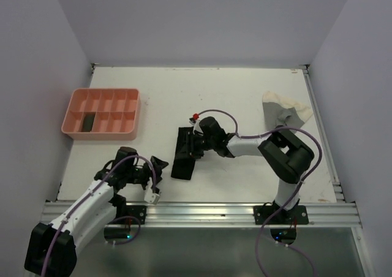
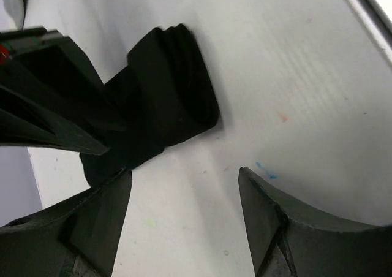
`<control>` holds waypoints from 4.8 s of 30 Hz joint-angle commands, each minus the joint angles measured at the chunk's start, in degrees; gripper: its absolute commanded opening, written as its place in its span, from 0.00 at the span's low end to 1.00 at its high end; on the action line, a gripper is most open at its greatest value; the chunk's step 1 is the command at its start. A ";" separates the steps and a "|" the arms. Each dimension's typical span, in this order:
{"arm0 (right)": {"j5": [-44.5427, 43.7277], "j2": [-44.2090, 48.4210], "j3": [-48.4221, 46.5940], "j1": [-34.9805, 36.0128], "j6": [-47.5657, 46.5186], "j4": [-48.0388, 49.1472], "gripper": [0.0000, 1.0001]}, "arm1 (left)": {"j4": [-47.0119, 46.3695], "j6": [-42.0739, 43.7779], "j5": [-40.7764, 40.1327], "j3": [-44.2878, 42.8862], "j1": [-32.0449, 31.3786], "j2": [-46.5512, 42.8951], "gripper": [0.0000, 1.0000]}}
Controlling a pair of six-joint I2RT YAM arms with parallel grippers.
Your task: Roll the underwear
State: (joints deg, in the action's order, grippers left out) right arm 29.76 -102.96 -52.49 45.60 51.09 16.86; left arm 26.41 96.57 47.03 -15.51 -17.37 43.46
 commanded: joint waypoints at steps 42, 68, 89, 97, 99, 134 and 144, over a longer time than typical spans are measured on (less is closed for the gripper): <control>-5.49 6.00 3.27 -4.47 -8.98 -6.13 0.68 | -4.36 -13.33 -1.77 -8.21 -14.72 15.85 0.01; -13.05 38.80 9.95 -5.88 -40.45 -25.30 0.80 | 46.97 -10.70 15.91 -56.90 0.40 76.14 0.00; -32.03 23.51 9.34 20.21 -74.99 -10.45 0.63 | 46.45 -26.61 9.75 -71.15 0.84 94.61 0.00; -37.14 18.23 12.75 25.85 -80.53 -0.35 0.64 | 48.21 -25.56 5.36 -72.47 0.14 96.72 0.00; -37.23 18.05 13.99 26.55 -81.49 1.23 0.66 | 47.33 -26.08 3.78 -71.25 -0.99 96.55 0.00; -36.27 3.73 15.31 28.40 -80.63 10.04 0.39 | 44.86 -28.46 2.90 -68.52 -7.07 96.20 0.00; -30.83 3.55 12.68 28.49 -74.39 0.28 0.02 | 43.46 -28.11 6.23 -70.26 -4.43 88.30 0.13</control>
State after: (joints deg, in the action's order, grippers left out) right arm -6.31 -97.38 -38.87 74.08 -28.36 24.77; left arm 83.31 65.06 58.96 -84.12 -23.31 135.00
